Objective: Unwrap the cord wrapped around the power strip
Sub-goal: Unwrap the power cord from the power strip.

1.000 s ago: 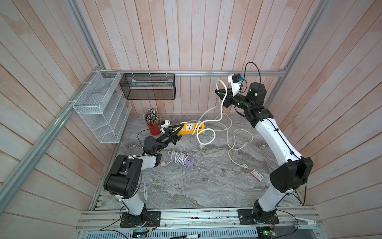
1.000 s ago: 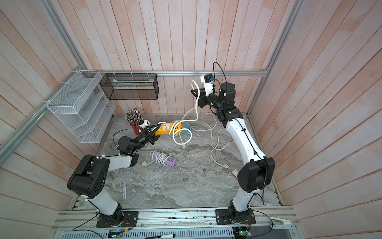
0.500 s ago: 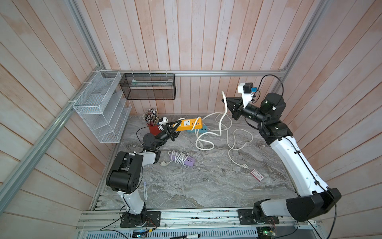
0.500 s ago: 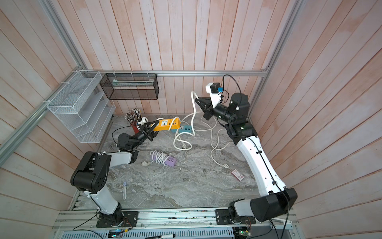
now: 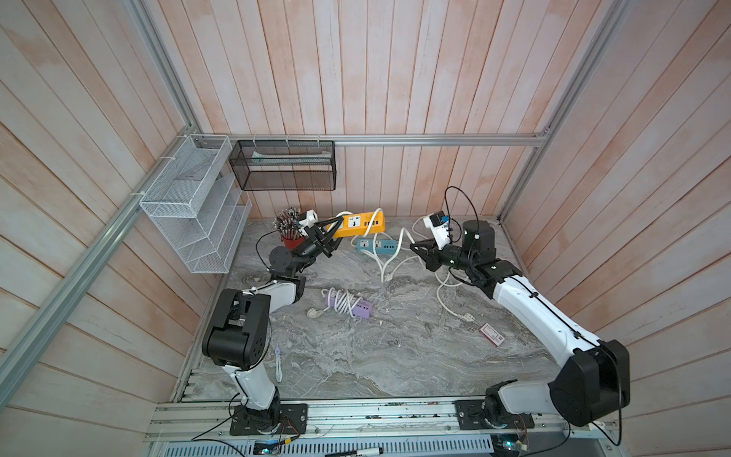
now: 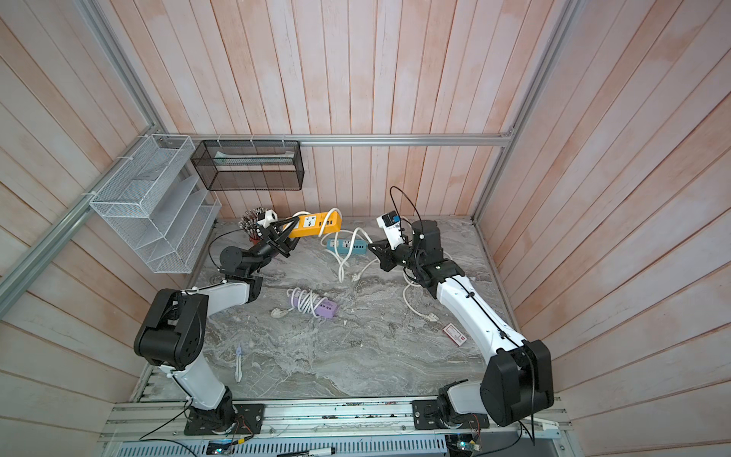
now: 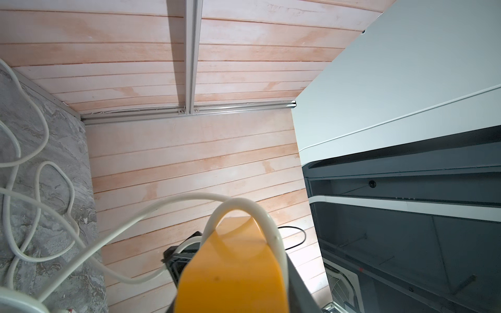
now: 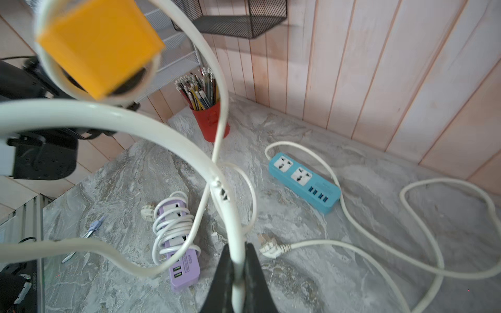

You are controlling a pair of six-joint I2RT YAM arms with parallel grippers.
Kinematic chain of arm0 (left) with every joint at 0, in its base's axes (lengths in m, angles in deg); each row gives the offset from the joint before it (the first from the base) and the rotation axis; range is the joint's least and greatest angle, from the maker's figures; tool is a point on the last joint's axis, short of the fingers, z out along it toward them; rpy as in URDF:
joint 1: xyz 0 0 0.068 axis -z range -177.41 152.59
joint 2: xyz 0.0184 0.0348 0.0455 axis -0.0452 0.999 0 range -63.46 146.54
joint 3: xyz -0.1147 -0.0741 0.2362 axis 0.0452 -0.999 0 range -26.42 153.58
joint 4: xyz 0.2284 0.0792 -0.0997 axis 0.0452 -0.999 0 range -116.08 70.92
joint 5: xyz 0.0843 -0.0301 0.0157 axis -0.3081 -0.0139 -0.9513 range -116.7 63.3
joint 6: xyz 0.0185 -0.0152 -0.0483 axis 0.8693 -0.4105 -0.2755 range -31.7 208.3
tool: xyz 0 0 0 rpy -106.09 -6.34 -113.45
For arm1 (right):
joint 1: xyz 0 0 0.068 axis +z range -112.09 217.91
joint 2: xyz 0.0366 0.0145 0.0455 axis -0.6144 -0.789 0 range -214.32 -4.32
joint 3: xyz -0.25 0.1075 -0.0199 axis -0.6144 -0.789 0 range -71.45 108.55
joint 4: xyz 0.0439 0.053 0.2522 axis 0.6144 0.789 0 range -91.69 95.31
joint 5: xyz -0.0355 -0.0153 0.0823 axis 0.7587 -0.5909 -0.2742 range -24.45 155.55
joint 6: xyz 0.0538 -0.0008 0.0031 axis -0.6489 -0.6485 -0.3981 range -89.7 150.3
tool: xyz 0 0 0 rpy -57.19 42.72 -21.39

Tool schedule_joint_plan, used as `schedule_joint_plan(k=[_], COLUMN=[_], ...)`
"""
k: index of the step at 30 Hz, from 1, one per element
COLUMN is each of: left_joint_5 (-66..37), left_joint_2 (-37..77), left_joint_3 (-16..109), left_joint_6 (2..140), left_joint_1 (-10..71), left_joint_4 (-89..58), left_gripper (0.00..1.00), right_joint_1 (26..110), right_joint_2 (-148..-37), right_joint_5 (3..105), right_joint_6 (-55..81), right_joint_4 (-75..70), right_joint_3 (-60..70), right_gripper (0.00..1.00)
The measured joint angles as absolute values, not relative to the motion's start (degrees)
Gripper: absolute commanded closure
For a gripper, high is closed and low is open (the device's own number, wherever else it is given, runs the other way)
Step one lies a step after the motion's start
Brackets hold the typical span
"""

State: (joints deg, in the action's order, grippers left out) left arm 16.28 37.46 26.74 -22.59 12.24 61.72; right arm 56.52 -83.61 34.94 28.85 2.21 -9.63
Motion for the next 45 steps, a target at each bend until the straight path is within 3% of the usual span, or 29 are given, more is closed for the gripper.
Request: schedule_joint_plan(k=[19,35,38,40,42,45], left_joint_5=[16.30,16.37,16.41,16.52,16.54,16.78], left_joint_2=[30.57,27.69,27.69,27.65,27.65,27.65], left_joint_3=[27.60,25.41,25.41,25.41,25.41,25.41], left_joint_6=[-24.36,-25.52,-25.12,-24.62,-23.90,-23.11], left_joint_1=[-0.17,-7.08,-6.93,-6.36,-5.44,-3.82], left_joint_4=[60.25,60.60,60.47,59.88,59.35,58.48], left_gripper=[1.00,1.00,1.00,1.00,1.00,1.00], right_joint_1=[41.11,32.13,30.91,30.69,31.12,33.09], right_joint_2=[-106.58,-109.38,-108.79,-107.23,-103.78,-96.63], right_joint_5=[44.62,51.85,51.05,49.56,47.57,45.06], right_joint_6=[14.12,11.17,11.03,11.08,12.02,13.66], right_joint_4=[-2.14,-2.12,-2.12,-2.42,-2.55,-2.55], right_joint_3=[-17.41,-14.72,-14.72,-14.96,-15.60,-15.97], right_gripper=[1.00,1.00,0.61,0.41,0.27,0.16])
